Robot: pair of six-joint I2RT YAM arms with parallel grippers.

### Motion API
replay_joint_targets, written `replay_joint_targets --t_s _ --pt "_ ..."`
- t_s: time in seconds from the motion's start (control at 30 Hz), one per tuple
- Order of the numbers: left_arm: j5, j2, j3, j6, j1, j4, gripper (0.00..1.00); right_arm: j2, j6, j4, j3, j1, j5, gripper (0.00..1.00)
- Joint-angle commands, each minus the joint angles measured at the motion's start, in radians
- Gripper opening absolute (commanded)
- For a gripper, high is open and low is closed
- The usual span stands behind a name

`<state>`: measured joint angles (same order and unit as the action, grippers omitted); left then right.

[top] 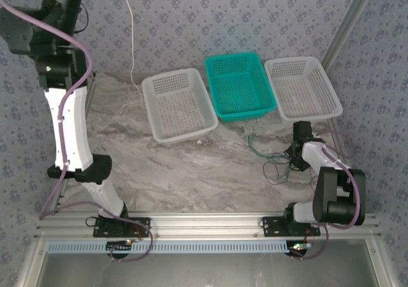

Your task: Untangle the cables

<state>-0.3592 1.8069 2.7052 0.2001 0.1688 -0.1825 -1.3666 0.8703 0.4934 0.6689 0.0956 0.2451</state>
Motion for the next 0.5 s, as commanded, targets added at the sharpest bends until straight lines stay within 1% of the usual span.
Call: replay_joint_targets --t_s 0.0,0.1,0.27,0.37,0.47 --pt "0.065 0.045 0.036 -0.082 0.042 -0.186 0.0 -0.025 -0.004 0.008 -0.003 -0.013 -0.007 0.0" --pt "0.07 0.073 0.044 -0.114 0.065 -0.185 0.0 -0.032 -0.009 0.008 -0.005 -0.021 -0.008 0.0" --pt "0.045 0.104 -0.031 -0.192 0.124 -0.128 0.0 -0.056 -0.01 -0.015 -0.014 -0.036 -0.019 0.0" --pt "0.079 0.118 -0.072 -0.243 0.152 0.017 0.0 -0.076 -0.01 -0.014 -0.002 -0.05 -0.031 0.0" --pt "0.161 0.129 -0.141 -0.316 0.175 0.138 0.0 -0.083 -0.009 -0.022 -0.001 -0.069 -0.033 0.0"
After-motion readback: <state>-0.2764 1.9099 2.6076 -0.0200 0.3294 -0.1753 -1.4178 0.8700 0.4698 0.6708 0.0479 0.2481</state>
